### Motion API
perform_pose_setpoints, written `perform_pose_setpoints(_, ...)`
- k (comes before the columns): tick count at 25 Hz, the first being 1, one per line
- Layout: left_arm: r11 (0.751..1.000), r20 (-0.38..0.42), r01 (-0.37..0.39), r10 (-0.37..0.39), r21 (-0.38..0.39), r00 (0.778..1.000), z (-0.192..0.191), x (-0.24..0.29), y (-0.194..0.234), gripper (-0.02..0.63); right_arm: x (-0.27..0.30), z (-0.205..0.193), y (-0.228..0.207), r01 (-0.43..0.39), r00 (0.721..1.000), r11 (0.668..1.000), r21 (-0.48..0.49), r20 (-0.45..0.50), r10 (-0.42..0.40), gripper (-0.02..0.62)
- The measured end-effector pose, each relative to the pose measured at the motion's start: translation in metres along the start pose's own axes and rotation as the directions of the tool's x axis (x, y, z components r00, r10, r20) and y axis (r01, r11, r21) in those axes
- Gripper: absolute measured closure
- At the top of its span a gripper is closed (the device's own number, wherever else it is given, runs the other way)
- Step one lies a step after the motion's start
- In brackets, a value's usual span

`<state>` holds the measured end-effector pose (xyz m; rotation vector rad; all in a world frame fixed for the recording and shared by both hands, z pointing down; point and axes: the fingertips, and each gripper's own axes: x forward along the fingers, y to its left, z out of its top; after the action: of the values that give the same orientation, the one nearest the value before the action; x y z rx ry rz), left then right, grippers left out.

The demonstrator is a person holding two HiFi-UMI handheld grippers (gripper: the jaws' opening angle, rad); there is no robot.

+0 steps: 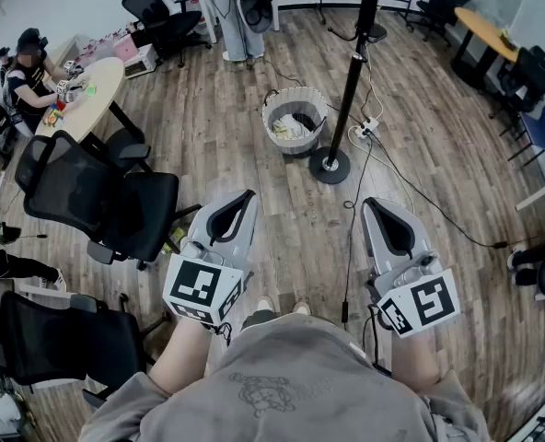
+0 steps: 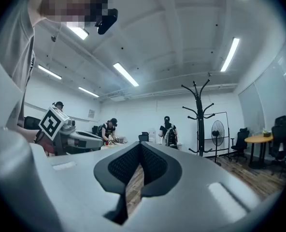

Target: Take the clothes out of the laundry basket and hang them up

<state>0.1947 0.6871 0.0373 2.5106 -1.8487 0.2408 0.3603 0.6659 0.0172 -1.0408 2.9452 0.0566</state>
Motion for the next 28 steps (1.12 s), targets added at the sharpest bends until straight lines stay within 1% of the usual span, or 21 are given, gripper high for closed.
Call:
perform_pose_setpoints(4, 1.0, -0.001, -0.016, 0.016, 0.021, 1.0, 0.003, -0.009, -0.007, 0.606, -0.01, 0.002, 0.004, -0.004, 1.0, 1.0, 0.026, 0.001, 0.004, 0.567)
perform_pose_setpoints(7, 0.999, -0.004, -0.035, 0.035, 0.008, 0.999, -0.001, -0.012, -0.007, 0.606, -0.016, -0.002, 0.005, -0.017, 1.0, 0.999, 0.047, -0.003, 0.017, 0.566)
perform_pose_setpoints(13, 0.999, -0.012, -0.047, 0.047, 0.011, 0.999, -0.005, -0.015, -0.011, 0.606, -0.02, -0.002, 0.005, -0.037, 0.999, 0.997, 0.061, 0.005, 0.036, 0.566)
perform_pose_setpoints(19, 0.997, -0.007, -0.072, 0.072, 0.0, 0.997, -0.006, -0.015, -0.007, 0.606, -0.022, -0.002, -0.004, -0.016, 1.0, 0.998, 0.065, 0.016, 0.015, 0.565)
perform_pose_setpoints(20, 0.997, -0.004, -0.077, 0.077, -0.007, 0.997, -0.006, -0.015, -0.005, 0.604, -0.022, -0.002, -0.007, -0.006, 1.0, 0.998, 0.07, 0.018, 0.004, 0.554)
perform_pose_setpoints(21, 0.997, -0.003, -0.08, 0.08, -0.015, 0.997, -0.006, -0.014, -0.004, 0.579, -0.021, -0.001, -0.01, 0.005, 1.0, 0.997, 0.077, 0.019, -0.007, 0.474)
perform_pose_setpoints(22, 0.996, -0.004, -0.083, 0.083, -0.019, 0.997, -0.006, -0.013, -0.003, 0.494, -0.021, -0.001, -0.013, 0.017, 1.0, 0.996, 0.084, 0.02, -0.019, 0.388)
perform_pose_setpoints(23, 0.996, -0.004, -0.087, 0.087, -0.019, 0.996, -0.006, -0.013, -0.002, 0.472, -0.022, 0.0, -0.016, 0.03, 0.999, 0.995, 0.09, 0.022, -0.032, 0.355)
perform_pose_setpoints(25, 0.995, 0.003, -0.103, 0.103, -0.015, 0.995, -0.006, -0.013, 0.001, 0.457, -0.024, -0.001, -0.021, 0.048, 0.998, 0.994, 0.095, 0.026, -0.051, 0.344)
perform_pose_setpoints(28, 0.993, 0.005, -0.117, 0.117, -0.011, 0.993, -0.007, -0.013, 0.007, 0.454, -0.023, -0.005, -0.024, 0.05, 0.999, 0.995, 0.091, 0.017, -0.052, 0.344)
